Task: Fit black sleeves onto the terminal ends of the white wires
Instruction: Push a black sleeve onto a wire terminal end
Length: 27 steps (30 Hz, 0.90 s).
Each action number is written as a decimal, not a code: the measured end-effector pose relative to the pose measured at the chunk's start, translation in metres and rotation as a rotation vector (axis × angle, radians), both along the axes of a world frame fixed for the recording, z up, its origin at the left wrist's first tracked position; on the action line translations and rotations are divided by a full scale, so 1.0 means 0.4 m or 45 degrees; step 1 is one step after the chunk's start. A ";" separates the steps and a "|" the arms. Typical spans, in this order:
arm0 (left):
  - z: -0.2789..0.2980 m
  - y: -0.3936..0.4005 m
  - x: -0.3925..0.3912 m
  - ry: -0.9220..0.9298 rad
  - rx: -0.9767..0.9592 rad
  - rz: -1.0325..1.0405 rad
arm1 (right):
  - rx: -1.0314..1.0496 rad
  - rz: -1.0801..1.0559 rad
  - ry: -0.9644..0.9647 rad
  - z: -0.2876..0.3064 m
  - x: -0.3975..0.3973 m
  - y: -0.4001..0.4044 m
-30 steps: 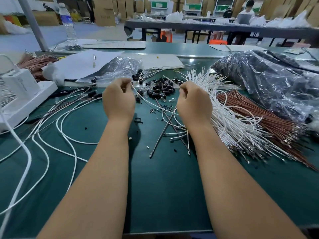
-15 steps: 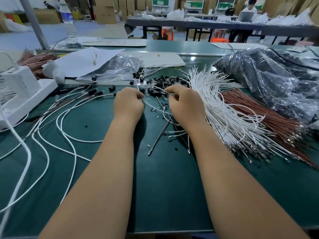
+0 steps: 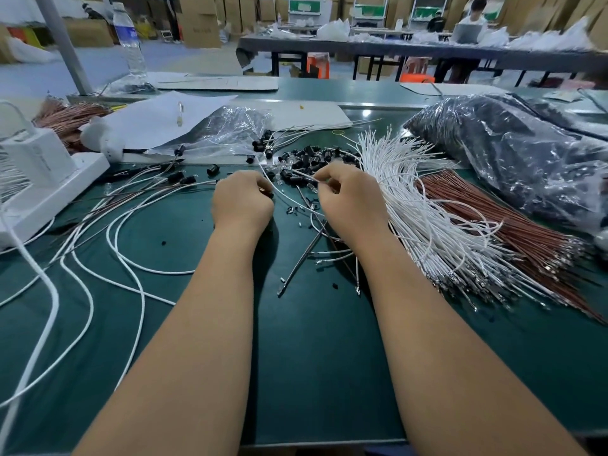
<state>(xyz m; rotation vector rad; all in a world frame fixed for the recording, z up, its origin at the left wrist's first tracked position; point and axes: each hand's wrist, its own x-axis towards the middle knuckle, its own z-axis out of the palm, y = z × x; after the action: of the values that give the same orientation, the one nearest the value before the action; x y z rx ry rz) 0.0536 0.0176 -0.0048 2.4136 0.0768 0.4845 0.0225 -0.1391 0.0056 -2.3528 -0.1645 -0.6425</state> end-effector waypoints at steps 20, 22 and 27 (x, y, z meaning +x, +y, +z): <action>0.025 -0.060 -0.022 -0.215 -0.636 -0.286 | 0.052 -0.019 -0.066 0.006 -0.006 0.002; 0.026 -0.057 -0.022 -0.232 -0.646 -0.279 | 0.032 -0.080 -0.059 0.005 -0.005 0.002; 0.026 -0.055 -0.026 -0.245 -0.634 -0.315 | 0.018 -0.128 -0.051 0.006 -0.005 0.001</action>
<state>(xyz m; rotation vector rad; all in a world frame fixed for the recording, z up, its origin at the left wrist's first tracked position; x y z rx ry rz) 0.0434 -0.0046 0.0057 1.8509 -0.1655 0.5106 0.0206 -0.1386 0.0081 -2.3475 -0.0597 -0.7371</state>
